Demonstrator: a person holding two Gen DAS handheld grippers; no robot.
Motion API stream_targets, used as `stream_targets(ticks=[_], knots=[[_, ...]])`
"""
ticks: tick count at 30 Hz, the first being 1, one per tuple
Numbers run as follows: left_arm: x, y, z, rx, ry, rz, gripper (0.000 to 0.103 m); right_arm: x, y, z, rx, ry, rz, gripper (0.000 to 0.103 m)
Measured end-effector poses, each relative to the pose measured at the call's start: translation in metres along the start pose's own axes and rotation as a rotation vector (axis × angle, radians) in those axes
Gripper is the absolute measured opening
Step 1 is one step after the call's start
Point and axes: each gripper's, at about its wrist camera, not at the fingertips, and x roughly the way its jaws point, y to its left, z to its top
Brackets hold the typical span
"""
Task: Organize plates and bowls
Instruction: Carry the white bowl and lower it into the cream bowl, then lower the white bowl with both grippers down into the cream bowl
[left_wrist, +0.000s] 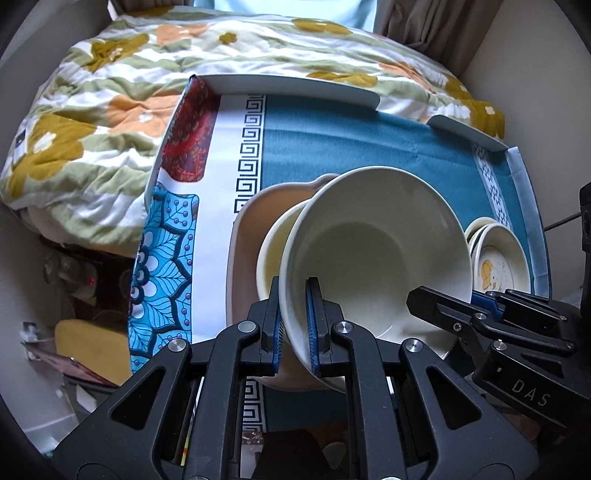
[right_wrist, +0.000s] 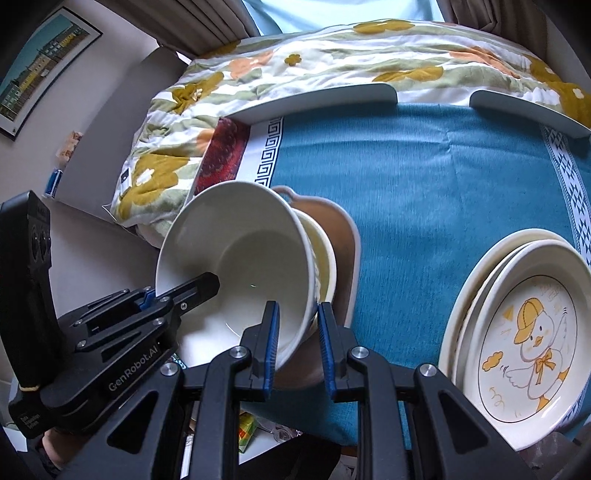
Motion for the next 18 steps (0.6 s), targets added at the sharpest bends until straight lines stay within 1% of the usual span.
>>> stream_targets(ticks=[6, 10, 18], knots=[[0.012, 0.001, 0.001, 0.02, 0.023, 0.018, 0.009, 0.006, 0.004, 0.0, -0.009, -0.007, -0.028, 0.019], [0.015, 0.0, 0.003, 0.032, 0.023, 0.023, 0.009, 0.008, 0.005, -0.001, -0.012, -0.009, -0.046, 0.019], [0.02, -0.01, 0.009, 0.093, 0.019, 0.084, 0.009, 0.012, 0.004, -0.001, -0.002, -0.001, -0.062, 0.019]])
